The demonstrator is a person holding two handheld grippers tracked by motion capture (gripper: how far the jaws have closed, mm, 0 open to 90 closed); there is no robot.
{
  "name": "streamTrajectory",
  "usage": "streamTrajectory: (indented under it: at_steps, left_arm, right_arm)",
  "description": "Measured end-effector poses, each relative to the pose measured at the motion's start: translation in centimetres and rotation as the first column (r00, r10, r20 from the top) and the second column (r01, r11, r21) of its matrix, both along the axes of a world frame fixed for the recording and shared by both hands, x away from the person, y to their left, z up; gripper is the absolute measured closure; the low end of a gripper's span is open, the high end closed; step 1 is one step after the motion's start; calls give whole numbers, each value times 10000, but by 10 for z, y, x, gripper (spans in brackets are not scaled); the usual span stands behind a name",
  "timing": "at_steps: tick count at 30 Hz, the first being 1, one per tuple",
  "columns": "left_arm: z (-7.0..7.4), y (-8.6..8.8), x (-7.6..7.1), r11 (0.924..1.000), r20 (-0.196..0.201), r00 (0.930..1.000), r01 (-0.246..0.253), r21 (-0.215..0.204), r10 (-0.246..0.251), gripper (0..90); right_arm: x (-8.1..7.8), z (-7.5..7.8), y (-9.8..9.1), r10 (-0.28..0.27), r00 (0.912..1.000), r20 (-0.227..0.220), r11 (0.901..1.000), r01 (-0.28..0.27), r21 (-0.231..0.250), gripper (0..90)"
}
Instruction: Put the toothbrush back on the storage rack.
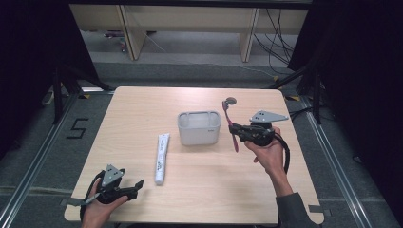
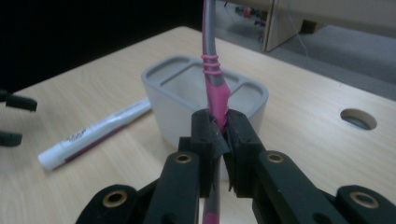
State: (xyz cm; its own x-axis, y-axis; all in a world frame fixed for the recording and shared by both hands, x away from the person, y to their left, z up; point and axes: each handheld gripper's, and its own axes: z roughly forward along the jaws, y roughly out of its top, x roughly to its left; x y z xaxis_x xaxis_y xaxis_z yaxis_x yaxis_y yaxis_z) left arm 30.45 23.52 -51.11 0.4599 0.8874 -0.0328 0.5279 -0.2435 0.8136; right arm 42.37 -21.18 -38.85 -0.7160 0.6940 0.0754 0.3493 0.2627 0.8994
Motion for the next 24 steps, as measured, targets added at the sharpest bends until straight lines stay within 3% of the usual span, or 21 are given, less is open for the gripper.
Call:
streamTrajectory:
  at_steps: [1,2,15,19,20,24]
  left_arm:
    - [0,0,0,10000,0,10000,0,0,0,161]
    - [1,1,0,10000,19,10000,32,8,-32,161]
    - [1,0,1,10000,20,10000,41,-24,-41,160]
    - [1,2,0,9998,-78,9998,161,143,-160,161]
    - [1,0,0,9999,37,10000,18,-136,-18,161]
    - [1,0,0,10000,-33,10000,79,-49,-79,161]
  right_arm:
    - [0,0,0,0,10000,0,10000,0,0,832]
    - [4,2,3,7,10000,12,9994,-7,356,832]
    - [29,12,19,-420,9955,854,9926,318,1169,832]
    - [38,15,25,-516,9955,794,9881,393,1486,832]
    - [41,15,27,-549,9947,871,9873,411,1532,832]
    - [51,17,34,-784,9929,894,9834,623,1706,832]
